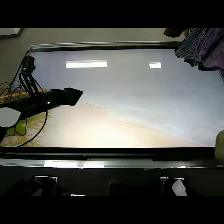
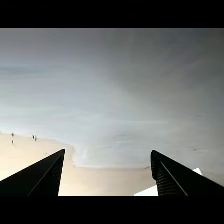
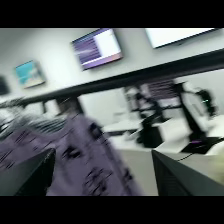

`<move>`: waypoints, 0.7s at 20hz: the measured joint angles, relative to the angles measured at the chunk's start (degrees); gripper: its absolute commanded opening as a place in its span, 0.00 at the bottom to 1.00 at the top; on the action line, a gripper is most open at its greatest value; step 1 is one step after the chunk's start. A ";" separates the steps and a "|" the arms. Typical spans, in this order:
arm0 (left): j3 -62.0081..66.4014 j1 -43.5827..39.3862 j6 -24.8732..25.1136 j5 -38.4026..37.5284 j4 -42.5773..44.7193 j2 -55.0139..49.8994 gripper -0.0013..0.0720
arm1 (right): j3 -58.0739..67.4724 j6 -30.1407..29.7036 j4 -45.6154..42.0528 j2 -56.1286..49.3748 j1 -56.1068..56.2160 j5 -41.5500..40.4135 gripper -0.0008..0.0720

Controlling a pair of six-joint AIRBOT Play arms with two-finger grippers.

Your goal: Fold the clothes and pants, and hang the long-sleeved shirts on hangers.

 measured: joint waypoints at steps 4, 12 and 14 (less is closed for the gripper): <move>0.00 0.00 0.00 -0.07 1.27 0.13 0.86 | 0.00 -17.81 11.13 -7.02 15.85 8.02 0.92; 0.00 1.77 -0.07 -6.73 7.91 0.20 0.86 | -6.27 -26.56 13.33 -18.91 38.49 27.23 0.92; 0.00 3.19 -0.07 -7.93 9.97 0.20 0.85 | -13.11 -27.56 13.84 -18.99 41.83 29.44 0.83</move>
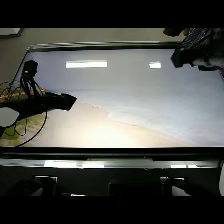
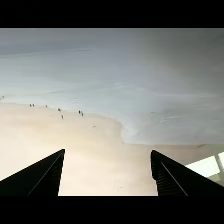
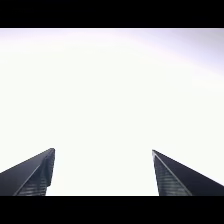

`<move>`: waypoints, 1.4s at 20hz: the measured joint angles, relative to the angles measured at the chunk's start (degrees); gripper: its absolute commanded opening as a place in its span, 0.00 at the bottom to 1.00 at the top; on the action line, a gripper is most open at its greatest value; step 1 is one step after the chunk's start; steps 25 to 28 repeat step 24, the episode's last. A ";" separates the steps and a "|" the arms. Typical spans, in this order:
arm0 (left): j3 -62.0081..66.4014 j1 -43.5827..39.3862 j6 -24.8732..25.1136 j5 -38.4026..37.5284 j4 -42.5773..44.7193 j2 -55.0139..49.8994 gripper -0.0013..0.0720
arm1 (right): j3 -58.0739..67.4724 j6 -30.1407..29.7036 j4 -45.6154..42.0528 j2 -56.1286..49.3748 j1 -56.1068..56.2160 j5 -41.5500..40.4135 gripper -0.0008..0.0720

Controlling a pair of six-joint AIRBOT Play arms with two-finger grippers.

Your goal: Fold the clothes and pants, and hang the long-sleeved shirts on hangers.

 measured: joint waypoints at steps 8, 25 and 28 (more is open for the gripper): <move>-1.90 5.53 0.90 -5.18 8.13 0.00 0.05 | -26.88 -1.92 1.77 5.90 3.89 0.13 0.05; -4.13 8.00 1.81 -6.38 10.03 0.00 0.05 | -31.98 -4.48 2.45 6.78 4.13 1.62 0.05; -4.13 8.00 1.81 -6.38 10.03 0.00 0.05 | -31.98 -4.48 2.45 6.78 4.13 1.62 0.05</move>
